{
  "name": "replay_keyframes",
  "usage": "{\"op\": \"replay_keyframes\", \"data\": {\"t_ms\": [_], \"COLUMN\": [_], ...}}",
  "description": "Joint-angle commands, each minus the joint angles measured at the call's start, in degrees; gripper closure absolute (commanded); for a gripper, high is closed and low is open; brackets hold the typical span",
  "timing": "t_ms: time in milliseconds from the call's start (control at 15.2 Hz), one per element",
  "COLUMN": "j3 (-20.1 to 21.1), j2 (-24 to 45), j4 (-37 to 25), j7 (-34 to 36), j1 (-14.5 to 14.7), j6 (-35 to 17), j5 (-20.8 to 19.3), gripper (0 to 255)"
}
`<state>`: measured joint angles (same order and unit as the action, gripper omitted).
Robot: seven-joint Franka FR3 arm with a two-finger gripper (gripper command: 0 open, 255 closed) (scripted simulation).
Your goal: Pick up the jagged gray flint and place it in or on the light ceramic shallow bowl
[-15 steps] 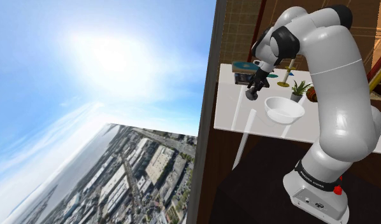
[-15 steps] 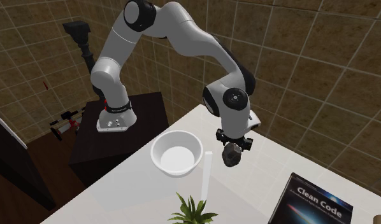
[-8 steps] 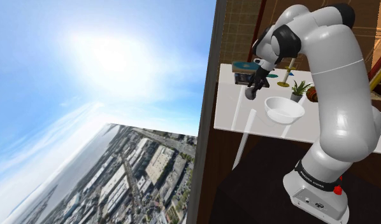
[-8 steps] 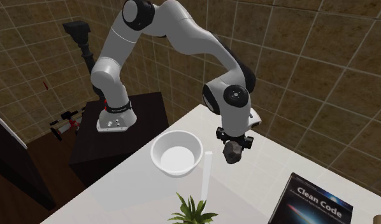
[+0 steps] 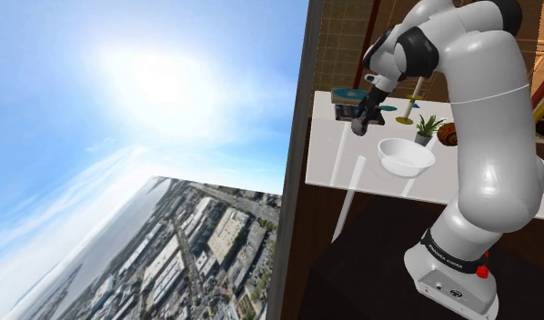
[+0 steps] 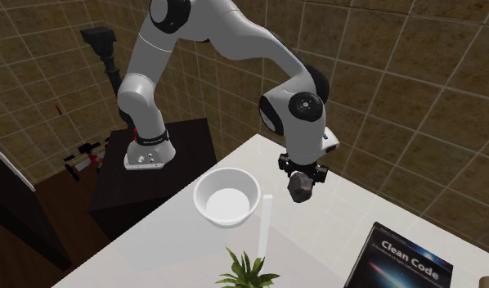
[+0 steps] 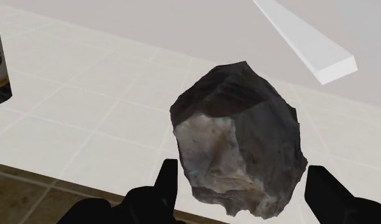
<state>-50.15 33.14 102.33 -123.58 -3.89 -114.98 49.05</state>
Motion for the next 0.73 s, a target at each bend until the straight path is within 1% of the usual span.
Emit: {"op": "replay_keyframes", "data": {"t_ms": [0, 660], "j3": [-0.6, -3.2], "j2": [-0.7, -4.5], "j4": [-0.6, -3.1], "j7": [0.8, 4.4], "j1": [0.2, 1.8], "j6": [0.9, 5.3], "j5": [-0.9, -4.9], "gripper": [255, 255]}}
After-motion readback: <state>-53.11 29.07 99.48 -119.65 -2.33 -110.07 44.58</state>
